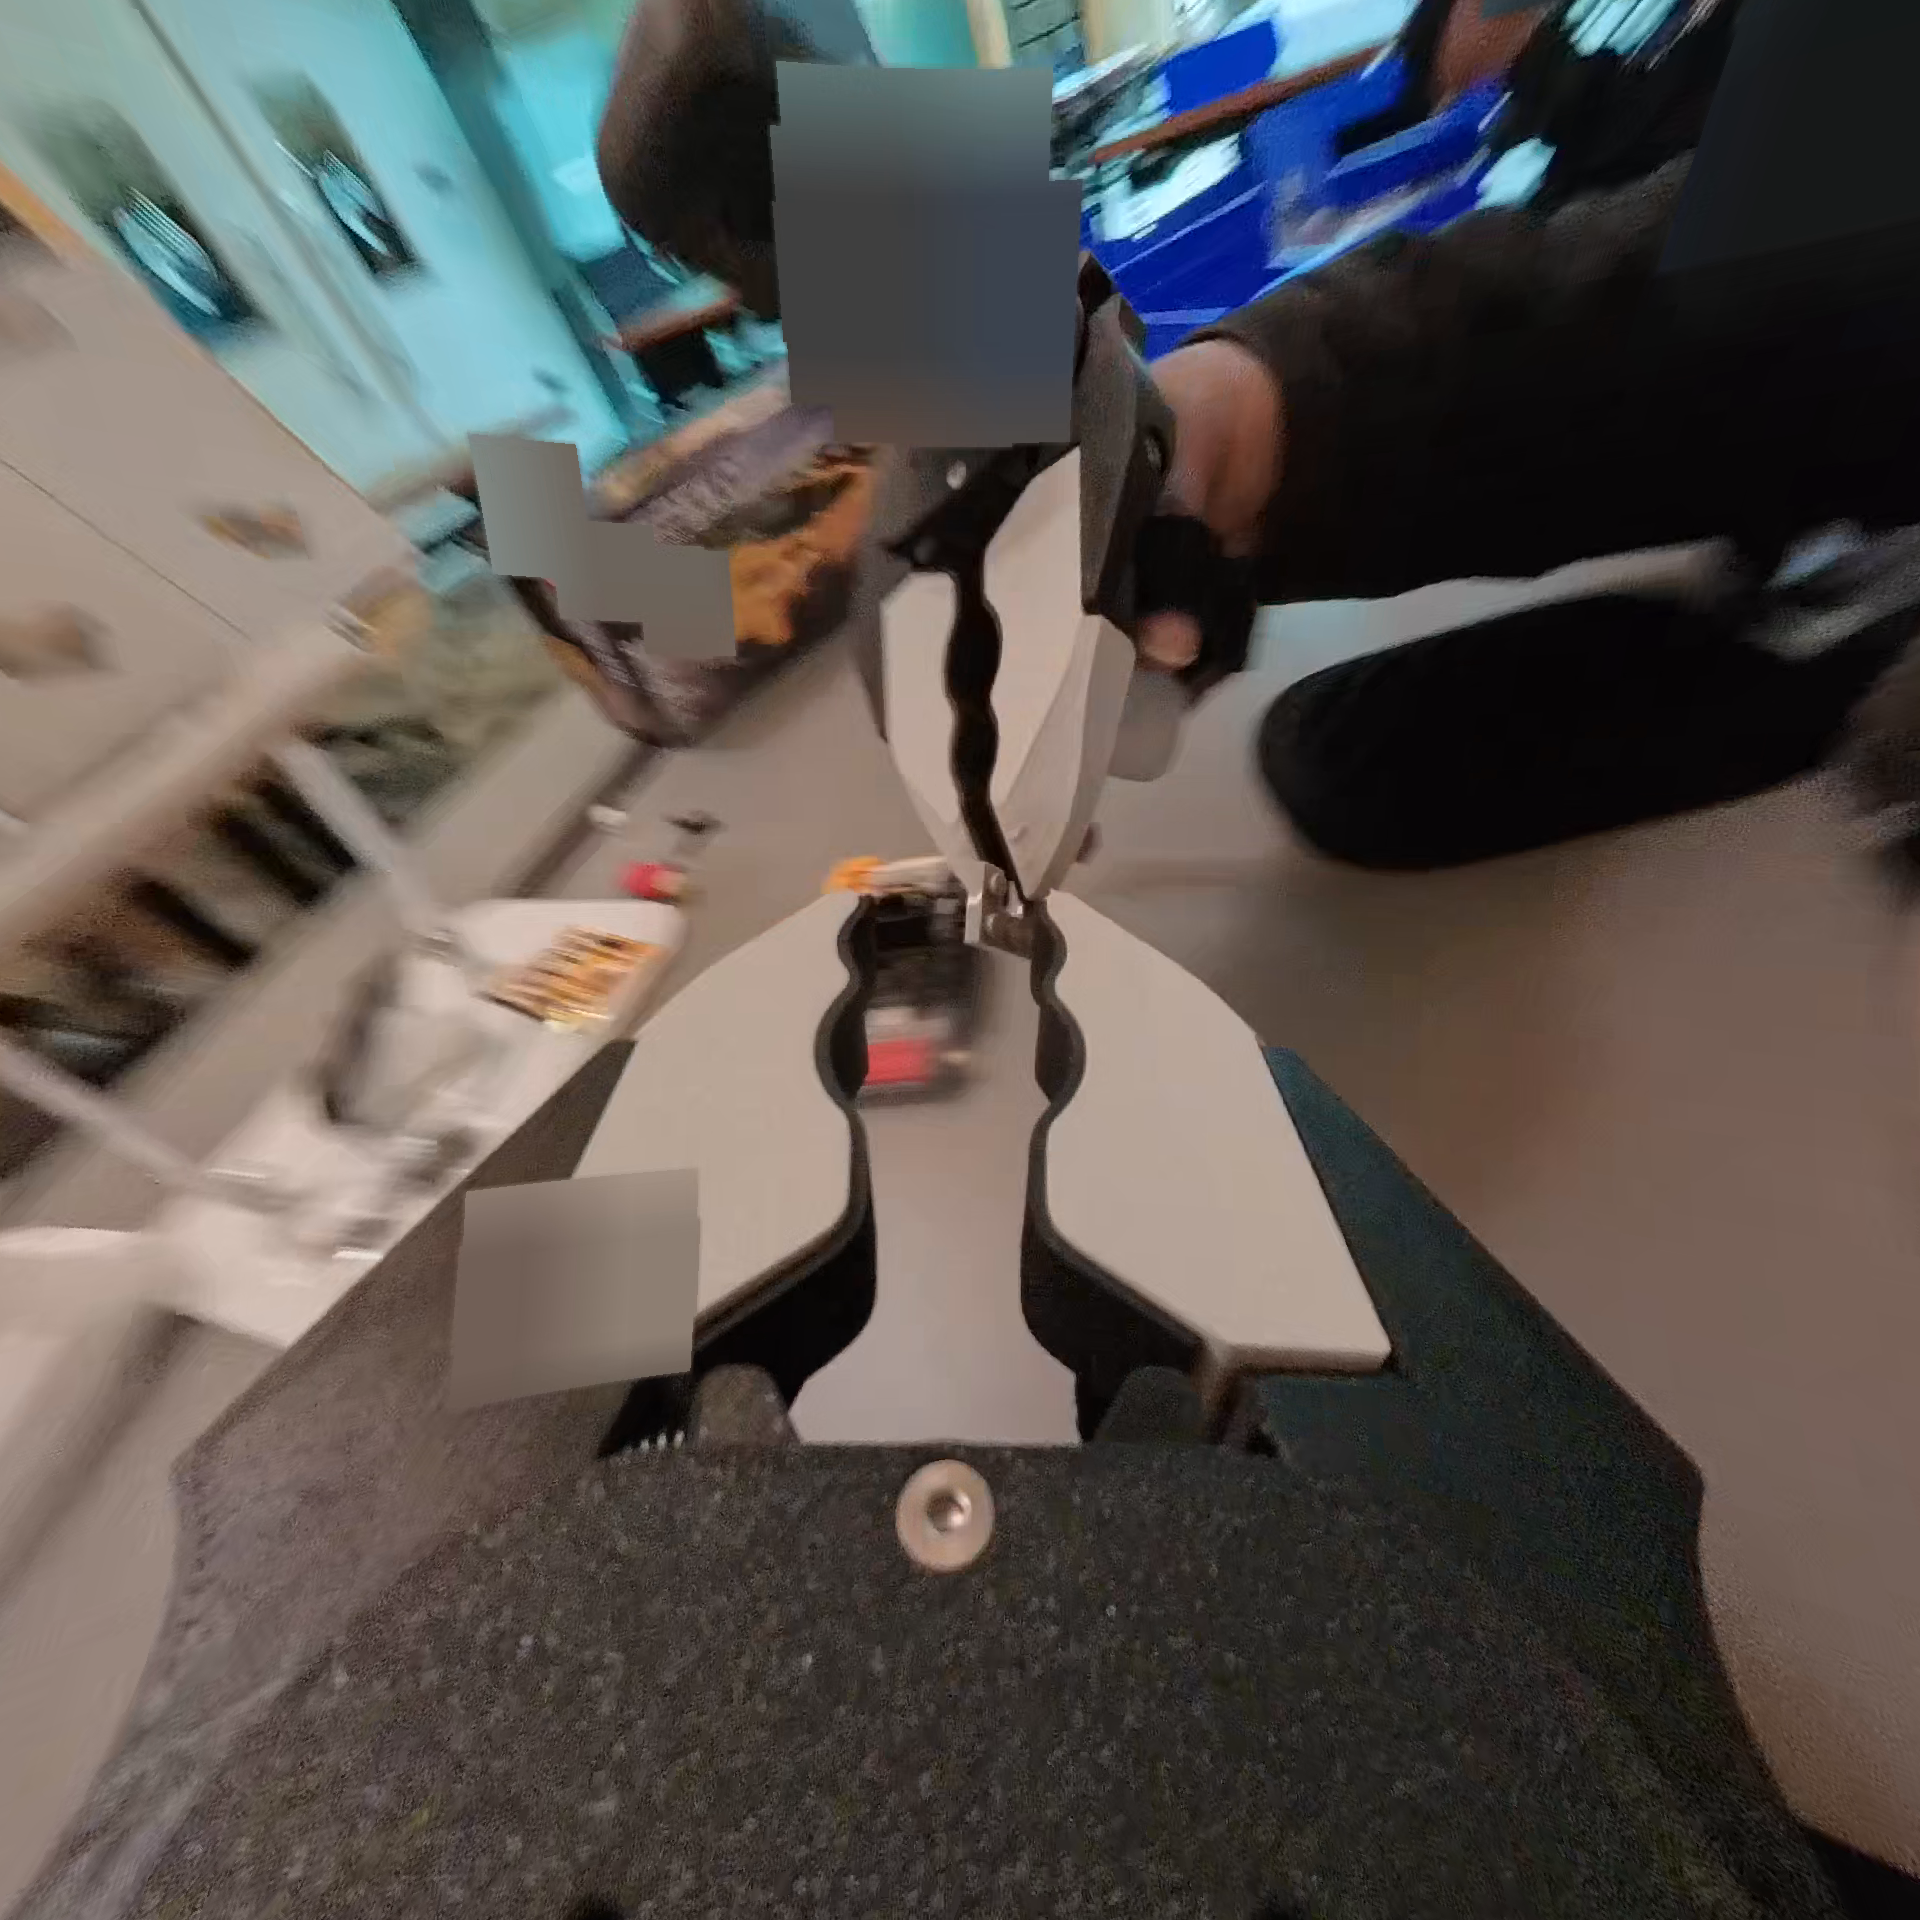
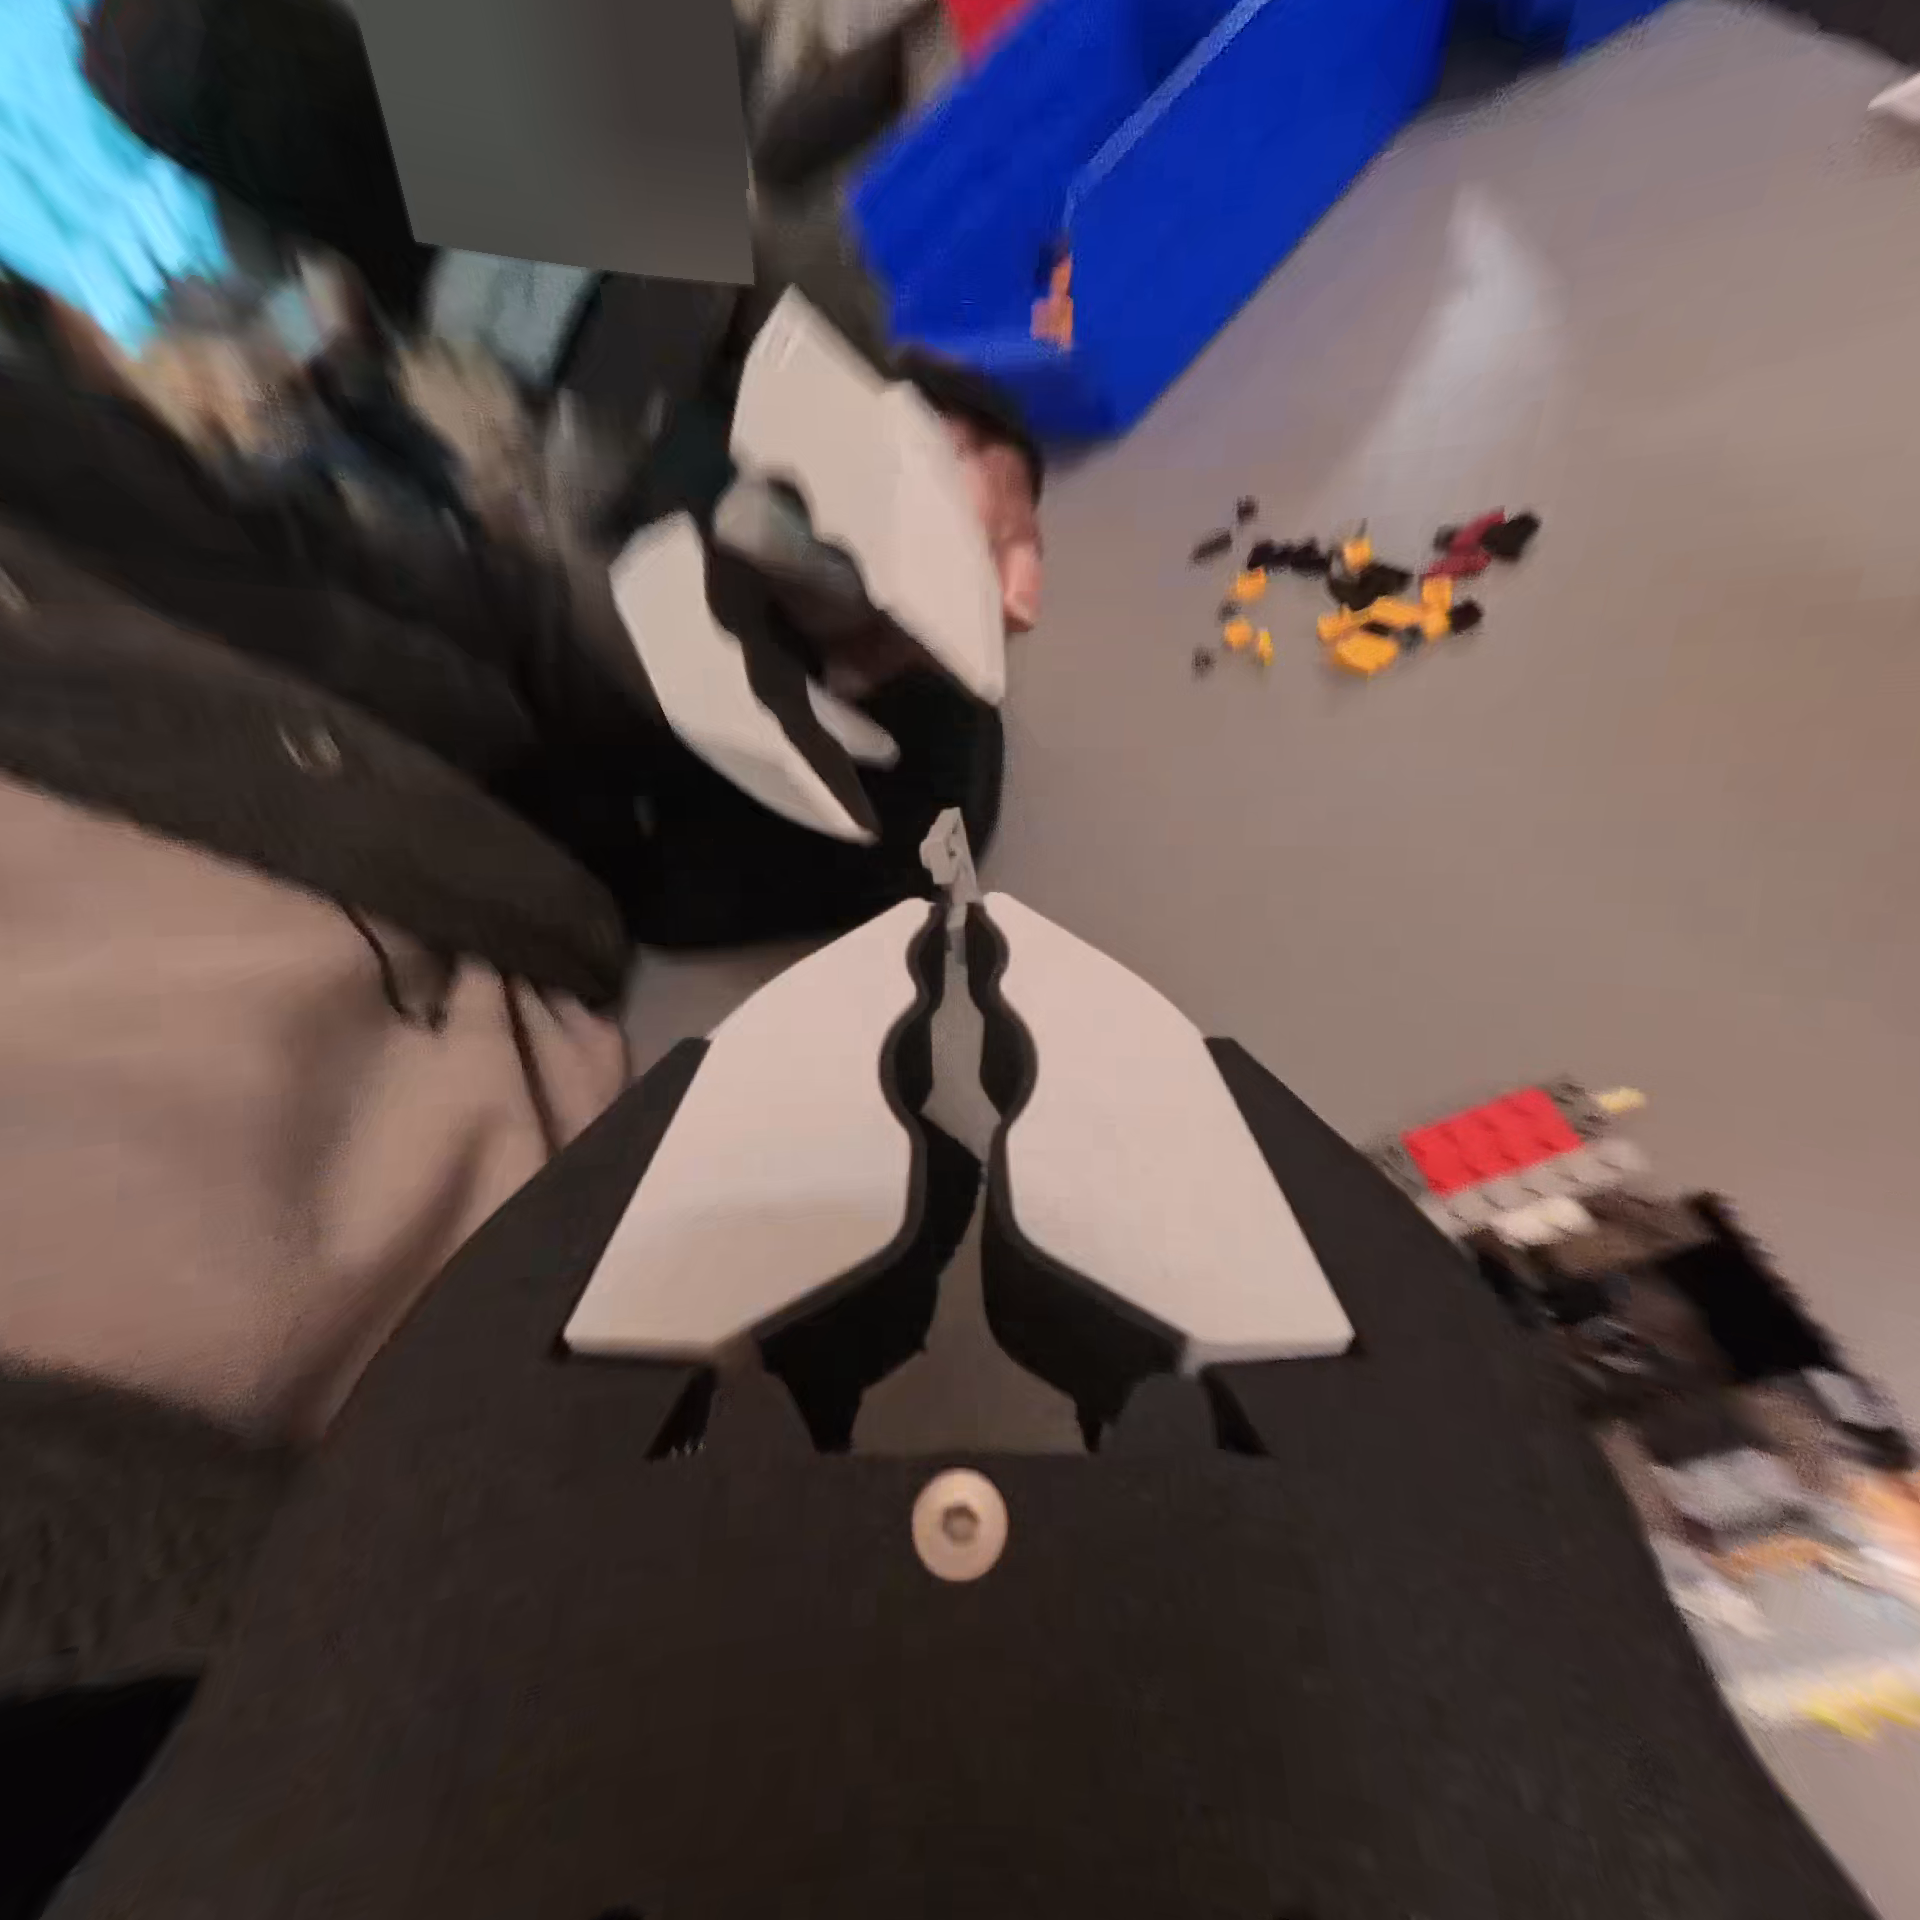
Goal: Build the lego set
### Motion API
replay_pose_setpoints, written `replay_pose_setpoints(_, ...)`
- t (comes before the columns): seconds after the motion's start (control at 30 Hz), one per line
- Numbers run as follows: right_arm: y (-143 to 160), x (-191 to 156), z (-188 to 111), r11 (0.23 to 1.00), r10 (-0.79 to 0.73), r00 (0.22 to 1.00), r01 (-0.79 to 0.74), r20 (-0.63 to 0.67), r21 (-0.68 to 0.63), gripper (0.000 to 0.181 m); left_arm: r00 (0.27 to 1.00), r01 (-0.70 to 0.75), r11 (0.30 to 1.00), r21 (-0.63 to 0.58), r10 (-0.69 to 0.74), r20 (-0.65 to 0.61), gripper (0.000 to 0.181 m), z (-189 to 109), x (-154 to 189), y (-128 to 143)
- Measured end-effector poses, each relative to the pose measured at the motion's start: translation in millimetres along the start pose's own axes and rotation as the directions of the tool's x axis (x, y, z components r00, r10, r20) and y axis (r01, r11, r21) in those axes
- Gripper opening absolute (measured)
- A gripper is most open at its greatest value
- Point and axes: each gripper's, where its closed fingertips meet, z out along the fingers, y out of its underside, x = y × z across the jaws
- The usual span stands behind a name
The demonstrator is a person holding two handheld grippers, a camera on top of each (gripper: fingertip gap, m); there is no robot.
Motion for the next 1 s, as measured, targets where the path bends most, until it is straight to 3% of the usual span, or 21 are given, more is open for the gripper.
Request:
replay_pose_setpoints(0.07,11,-2,-5,0.971,-0.132,0.991,0.134,0.020,-0.200,0.004,0.961,0.233,0.972,-0.010,-0.232,-0.151,0.027,0,7,2)
replay_pose_setpoints(0.13,18,-2,-5,0.908,-0.198,0.979,0.204,0.055,-0.365,0.004,0.909,0.332,0.942,-0.037,-0.330,-0.254,0.026,1,18,3)
replay_pose_setpoints(0.27,23,-7,0,0.794,-0.259,0.956,0.294,0.141,-0.532,0.004,0.903,0.313,0.940,-0.134,-0.339,-0.265,0.019,10,31,18)
replay_pose_setpoints(0.4,23,-3,8,0.766,-0.301,0.944,0.323,0.135,-0.555,0.004,0.903,0.316,0.937,-0.148,-0.345,-0.256,0.005,11,31,22)
replay_pose_setpoints(0.5,1,11,8,0.870,-0.341,0.940,0.318,0.005,-0.376,0.008,0.862,0.464,0.883,-0.074,-0.469,-0.193,0.004,8,8,18)
replay_pose_setpoints(0.63,-19,14,6,0.957,-0.291,0.942,0.286,-0.169,-0.050,0.020,0.715,0.695,0.709,0.117,-0.668,-0.206,0.004,-1,-24,5)
replay_pose_setpoints(0.7,-26,13,10,0.975,-0.156,0.970,0.181,-0.184,0.129,0.019,0.664,0.747,0.637,0.192,-0.701,-0.260,0.004,-5,-31,-4)
replay_pose_setpoints(0.8,-37,12,6,0.945,-0.011,0.994,0.047,-0.112,0.324,0.015,0.663,0.749,0.618,0.239,-0.692,-0.287,0.004,-8,-32,-10)
replay_pose_setpoints(0.87,-45,8,0,0.923,0.037,0.999,-0.025,-0.025,0.385,0.009,0.678,0.735,0.631,0.247,-0.676,-0.290,0.004,-8,-30,-13)
replay_pose_setpoints(1.0,-48,2,-2,0.944,0.026,0.999,-0.031,0.020,0.329,0.005,0.685,0.728,0.635,0.256,-0.659,-0.311,0.004,-10,-27,-17)
